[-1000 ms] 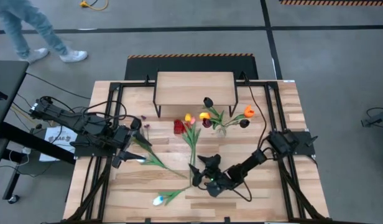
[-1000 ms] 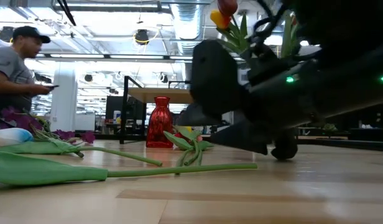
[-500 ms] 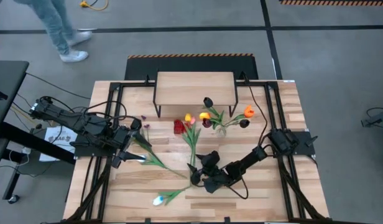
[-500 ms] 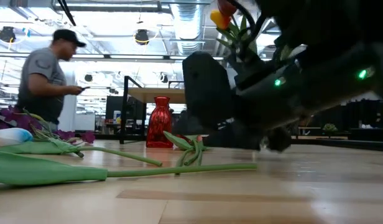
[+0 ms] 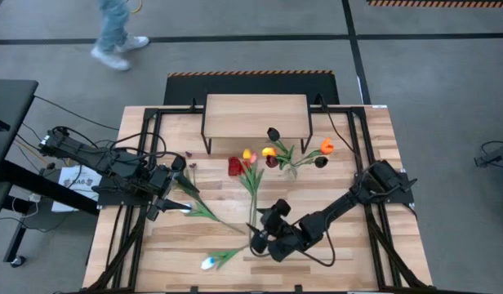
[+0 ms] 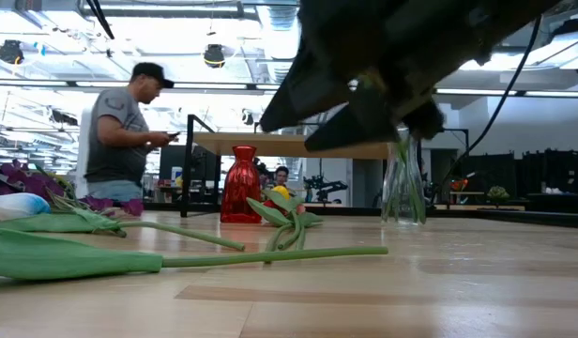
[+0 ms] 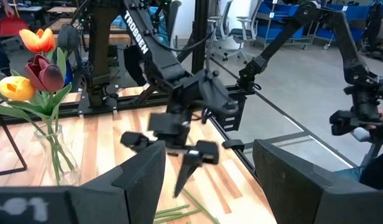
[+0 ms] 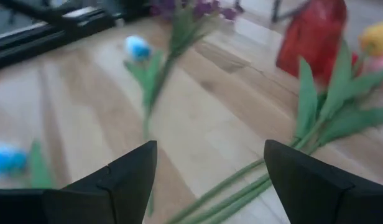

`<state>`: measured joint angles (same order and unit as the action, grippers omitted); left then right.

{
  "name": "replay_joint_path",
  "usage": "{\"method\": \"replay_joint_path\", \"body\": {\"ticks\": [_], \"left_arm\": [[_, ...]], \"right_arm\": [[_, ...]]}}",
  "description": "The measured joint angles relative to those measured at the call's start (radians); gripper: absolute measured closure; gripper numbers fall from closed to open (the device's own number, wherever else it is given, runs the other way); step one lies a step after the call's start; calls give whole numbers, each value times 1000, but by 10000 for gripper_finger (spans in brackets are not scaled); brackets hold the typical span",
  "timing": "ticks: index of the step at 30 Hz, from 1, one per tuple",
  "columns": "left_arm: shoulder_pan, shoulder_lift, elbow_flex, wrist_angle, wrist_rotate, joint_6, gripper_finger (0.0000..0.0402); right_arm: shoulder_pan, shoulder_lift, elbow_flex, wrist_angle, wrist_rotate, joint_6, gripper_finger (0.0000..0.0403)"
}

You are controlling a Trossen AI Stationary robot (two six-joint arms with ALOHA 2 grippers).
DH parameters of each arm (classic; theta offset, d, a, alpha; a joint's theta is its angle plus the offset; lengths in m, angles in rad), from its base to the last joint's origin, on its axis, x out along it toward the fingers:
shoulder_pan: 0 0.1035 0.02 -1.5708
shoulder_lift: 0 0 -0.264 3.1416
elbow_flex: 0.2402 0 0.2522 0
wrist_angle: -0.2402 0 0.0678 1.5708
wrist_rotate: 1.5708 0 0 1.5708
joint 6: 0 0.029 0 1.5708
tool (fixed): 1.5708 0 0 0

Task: Pick and place flowers into a vace then onto a shelf
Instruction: Adjust the flowers on the table

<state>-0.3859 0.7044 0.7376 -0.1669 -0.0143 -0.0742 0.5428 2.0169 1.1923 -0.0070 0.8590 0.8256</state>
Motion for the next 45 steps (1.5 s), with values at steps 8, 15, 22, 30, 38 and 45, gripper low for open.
{"method": "replay_joint_path", "body": {"ticks": [8,15,22,30,38,45], "left_arm": [[0,0,0,0,0,-24,170],[0,0,0,0,0,-27,170],[0,0,0,0,0,-27,170],[0,0,0,0,0,-26,170],[0,0,0,0,0,-26,170],[0,0,0,0,0,-26,170]], "right_arm": [[-36,1,0,-236,8,307,117],[-60,1,0,-230,-49,354,117],[-48,1,0,-237,-70,355,117],[-43,1,-23,-198,-72,302,117],[30,1,-27,-32,-64,181,117],[153,1,-27,158,-46,-5,117]]}}
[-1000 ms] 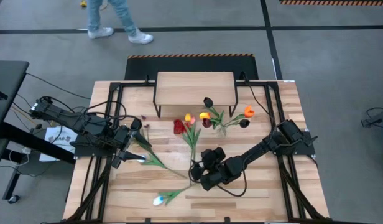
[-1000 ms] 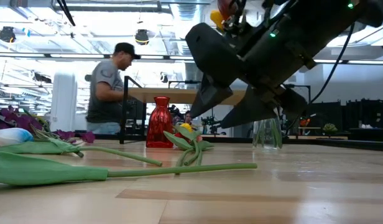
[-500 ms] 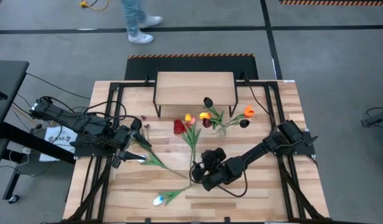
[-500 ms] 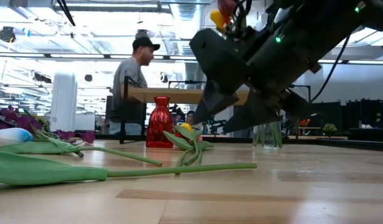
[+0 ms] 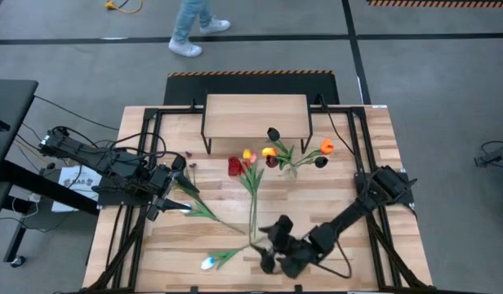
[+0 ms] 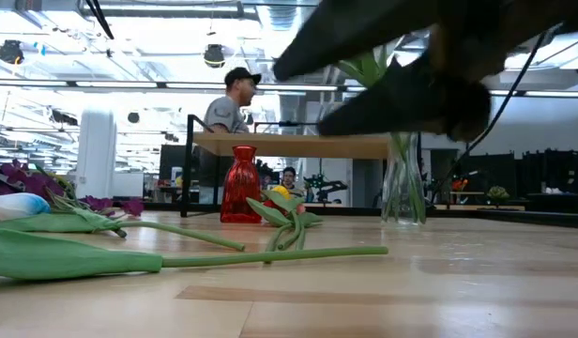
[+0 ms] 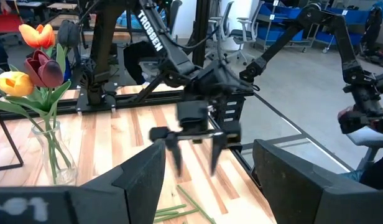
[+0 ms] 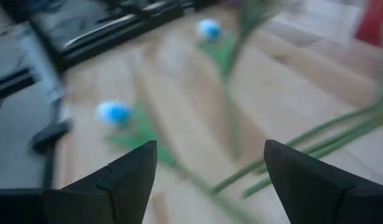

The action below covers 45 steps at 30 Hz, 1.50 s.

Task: Pick and place flowers into a vace then onto a shelf
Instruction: Adjust the flowers on the table

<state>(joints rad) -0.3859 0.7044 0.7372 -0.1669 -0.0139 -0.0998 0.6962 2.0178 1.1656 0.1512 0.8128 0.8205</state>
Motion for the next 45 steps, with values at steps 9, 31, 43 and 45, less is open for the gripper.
{"method": "replay_joint_path", "body": {"ticks": [9,31,43,45], "left_arm": [[0,0,0,0,0,4,170],[0,0,-1,-3,17,-1,170],[0,0,-1,-2,16,-17,170],[0,0,-1,-2,16,-17,170]], "right_arm": [[19,1,0,-1,-68,-159,117],[-96,83,182,-277,-82,-194,117],[-211,80,182,-410,-82,111,117],[-225,80,182,-446,-84,159,117]]}}
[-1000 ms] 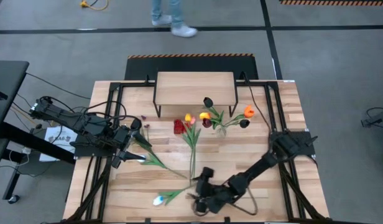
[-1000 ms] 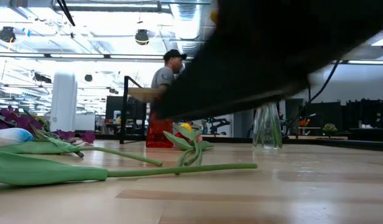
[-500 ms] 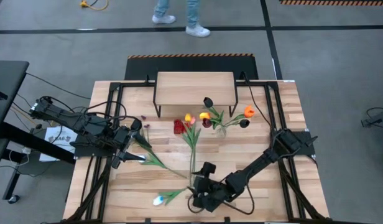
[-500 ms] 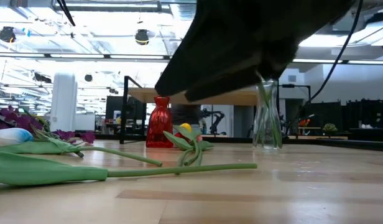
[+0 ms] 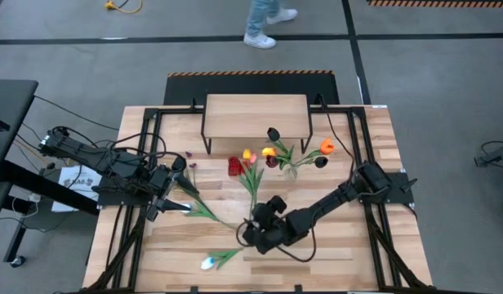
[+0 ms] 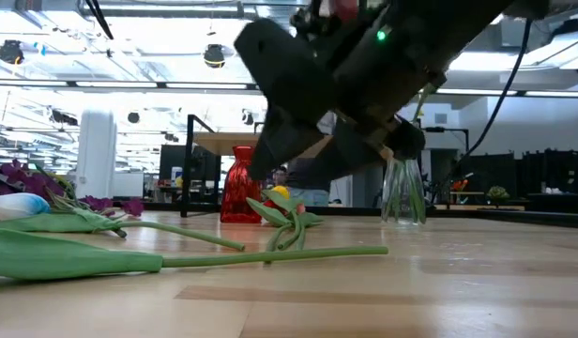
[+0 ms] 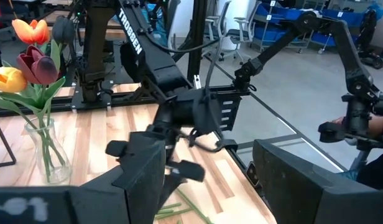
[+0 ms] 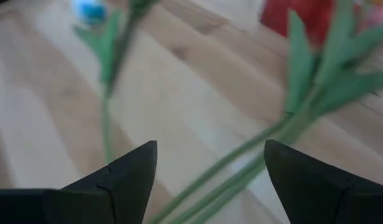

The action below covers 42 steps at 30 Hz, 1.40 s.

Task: Pick and place flowers into a vace then onto a shelf
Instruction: Adjust the flowers on the table

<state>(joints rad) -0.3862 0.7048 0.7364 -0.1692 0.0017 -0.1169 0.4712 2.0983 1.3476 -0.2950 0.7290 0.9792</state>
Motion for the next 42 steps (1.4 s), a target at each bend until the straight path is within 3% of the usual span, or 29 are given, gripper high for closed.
{"method": "replay_joint_path", "body": {"ticks": [6,30,34,42], "left_arm": [[0,0,0,0,0,-2,170],[0,0,0,2,-1,-3,170],[0,0,0,2,-1,-3,170],[0,0,0,2,-1,-3,170]], "right_arm": [[-29,19,1,-91,-28,143,117],[-37,75,3,-105,-90,172,123],[-32,76,2,-105,-88,151,145],[-27,76,0,-110,-88,118,229]]}}
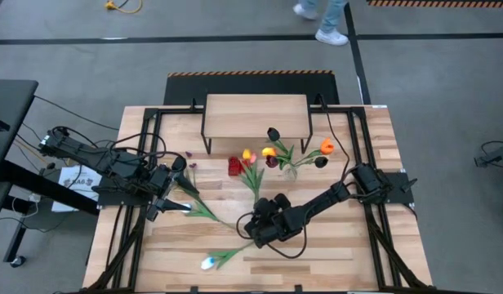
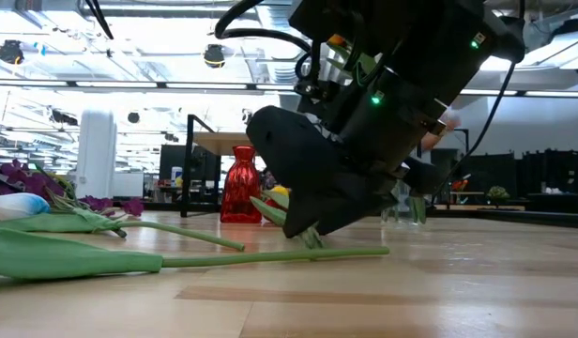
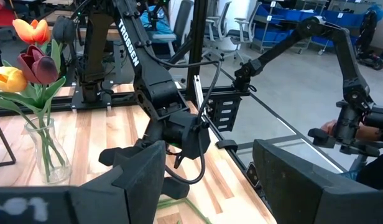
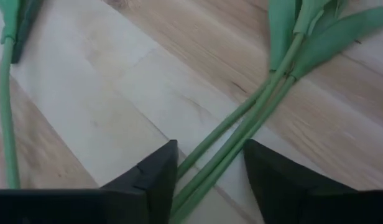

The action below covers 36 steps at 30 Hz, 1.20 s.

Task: Pick and place flowers into a vace then onto a shelf
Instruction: Adjust the flowers on the table

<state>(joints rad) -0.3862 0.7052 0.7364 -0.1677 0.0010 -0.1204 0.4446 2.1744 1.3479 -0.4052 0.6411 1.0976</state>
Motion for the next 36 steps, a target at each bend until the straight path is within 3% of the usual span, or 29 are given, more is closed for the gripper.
{"method": "replay_joint_path", "body": {"ticks": [7,16,21,29,36], "left_arm": [[0,0,0,-1,0,0,170],[0,0,0,-1,0,0,170],[0,0,0,-3,0,0,170],[0,0,0,-4,0,0,170],[0,0,0,-11,0,0,170]], "right_arm": [[18,2,0,18,-5,-53,269],[19,2,0,21,-7,-58,283],[19,3,7,20,-7,-60,250],[28,7,48,17,-18,-160,150],[42,7,66,17,23,-208,139]]}}
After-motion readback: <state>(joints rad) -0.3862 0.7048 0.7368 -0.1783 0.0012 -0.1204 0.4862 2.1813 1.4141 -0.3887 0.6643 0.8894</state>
